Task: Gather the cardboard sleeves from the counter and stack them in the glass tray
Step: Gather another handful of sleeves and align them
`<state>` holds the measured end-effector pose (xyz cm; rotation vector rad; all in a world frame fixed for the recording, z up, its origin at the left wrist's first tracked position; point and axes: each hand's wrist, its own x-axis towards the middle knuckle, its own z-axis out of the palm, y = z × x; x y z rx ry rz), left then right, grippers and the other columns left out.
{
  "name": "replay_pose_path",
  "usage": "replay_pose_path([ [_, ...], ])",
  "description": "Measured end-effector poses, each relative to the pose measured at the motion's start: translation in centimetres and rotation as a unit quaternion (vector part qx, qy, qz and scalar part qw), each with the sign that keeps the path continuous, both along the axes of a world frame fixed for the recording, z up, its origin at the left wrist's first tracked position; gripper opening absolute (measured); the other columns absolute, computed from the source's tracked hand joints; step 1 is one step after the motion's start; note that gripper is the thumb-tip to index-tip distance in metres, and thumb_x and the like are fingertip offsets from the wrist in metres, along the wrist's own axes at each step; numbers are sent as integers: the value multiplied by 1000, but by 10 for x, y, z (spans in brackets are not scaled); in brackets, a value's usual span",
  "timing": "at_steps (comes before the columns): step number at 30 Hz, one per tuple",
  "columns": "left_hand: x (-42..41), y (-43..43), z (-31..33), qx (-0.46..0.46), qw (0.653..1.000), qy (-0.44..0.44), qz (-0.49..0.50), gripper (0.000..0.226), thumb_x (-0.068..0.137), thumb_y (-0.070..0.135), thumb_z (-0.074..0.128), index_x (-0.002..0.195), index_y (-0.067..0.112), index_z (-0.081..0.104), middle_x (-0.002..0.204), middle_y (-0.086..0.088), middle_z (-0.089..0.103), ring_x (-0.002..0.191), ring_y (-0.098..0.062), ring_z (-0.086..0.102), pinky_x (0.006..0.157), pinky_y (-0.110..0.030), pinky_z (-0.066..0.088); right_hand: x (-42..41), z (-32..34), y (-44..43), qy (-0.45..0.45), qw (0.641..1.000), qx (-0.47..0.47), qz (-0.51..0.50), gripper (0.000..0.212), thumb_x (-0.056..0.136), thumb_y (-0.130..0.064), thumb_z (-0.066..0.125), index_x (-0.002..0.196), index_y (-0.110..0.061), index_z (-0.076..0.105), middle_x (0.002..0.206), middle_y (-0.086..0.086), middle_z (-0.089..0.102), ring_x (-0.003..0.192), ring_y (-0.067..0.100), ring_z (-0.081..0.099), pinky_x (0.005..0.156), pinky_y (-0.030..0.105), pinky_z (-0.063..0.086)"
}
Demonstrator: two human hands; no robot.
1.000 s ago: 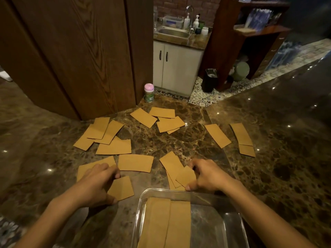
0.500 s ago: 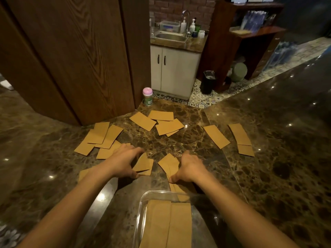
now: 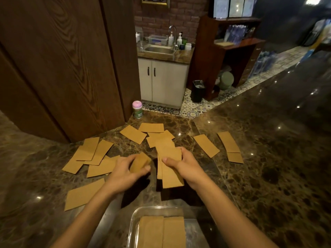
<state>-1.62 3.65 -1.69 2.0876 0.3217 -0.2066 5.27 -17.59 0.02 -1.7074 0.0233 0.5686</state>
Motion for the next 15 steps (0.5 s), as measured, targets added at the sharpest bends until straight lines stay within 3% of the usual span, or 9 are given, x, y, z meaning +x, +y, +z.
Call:
replay_pose_path([
  [1, -1, -9, 16, -153, 986, 1, 62, 75, 76, 58, 78, 136, 17, 59, 113, -2, 70, 99, -17, 71, 80, -27, 56, -1, 10, 1, 12, 998, 61, -18, 41, 94, -13, 75, 130, -11, 57, 120, 7, 72, 108, 20, 71, 81, 29, 59],
  [3, -2, -26, 42, -425, 896, 23, 131, 58, 81, 45, 72, 124, 7, 64, 90, -2, 72, 67, -14, 70, 54, -21, 53, -4, 27, 3, 18, 986, 161, -43, 34, 98, -10, 68, 131, -9, 58, 120, 11, 75, 106, 23, 74, 82, 32, 62],
  [5, -7, -45, 66, -543, 829, 31, 132, 47, 92, 41, 62, 123, 6, 68, 91, -8, 73, 64, -18, 68, 50, -26, 55, -12, 43, 6, -25, 983, 178, -28, 30, 100, -14, 67, 129, -15, 61, 119, 8, 77, 106, 22, 75, 86, 36, 64],
  [8, -12, -68, 85, -589, 800, 15, 115, 39, 102, 38, 50, 120, 13, 75, 108, -16, 77, 84, -27, 76, 69, -39, 64, -23, 53, 9, -177, 982, 64, -13, 31, 94, -33, 74, 124, -30, 65, 115, -6, 74, 104, 10, 72, 87, 32, 61],
  [10, -15, -76, 94, -604, 789, 7, 115, 40, 103, 35, 48, 118, 11, 76, 114, -18, 76, 90, -29, 77, 75, -41, 63, -25, 56, 6, -259, 965, -34, -6, 53, 83, -62, 71, 129, -38, 63, 126, -11, 62, 118, 9, 61, 98, 34, 54],
  [12, -19, -80, 98, -604, 790, -9, 108, 37, 101, 31, 51, 121, 10, 74, 116, -19, 75, 93, -30, 76, 75, -42, 63, -27, 60, 0, -282, 954, -101, 7, 71, 74, -77, 63, 137, -44, 58, 135, -12, 51, 129, 8, 50, 105, 33, 48],
  [13, -19, -81, 97, -597, 795, -23, 103, 36, 99, 29, 53, 122, 11, 73, 116, -19, 75, 93, -29, 76, 74, -41, 64, -30, 63, -3, -275, 956, -99, 14, 69, 75, -78, 62, 136, -47, 57, 135, -14, 52, 128, 6, 52, 104, 33, 49],
  [15, -22, -83, 98, -584, 805, -42, 99, 35, 94, 26, 58, 122, 11, 72, 110, -17, 76, 91, -28, 76, 69, -38, 65, -35, 67, -7, -252, 966, -46, 28, 43, 86, -69, 64, 124, -52, 60, 124, -18, 64, 115, 1, 63, 96, 35, 56],
])
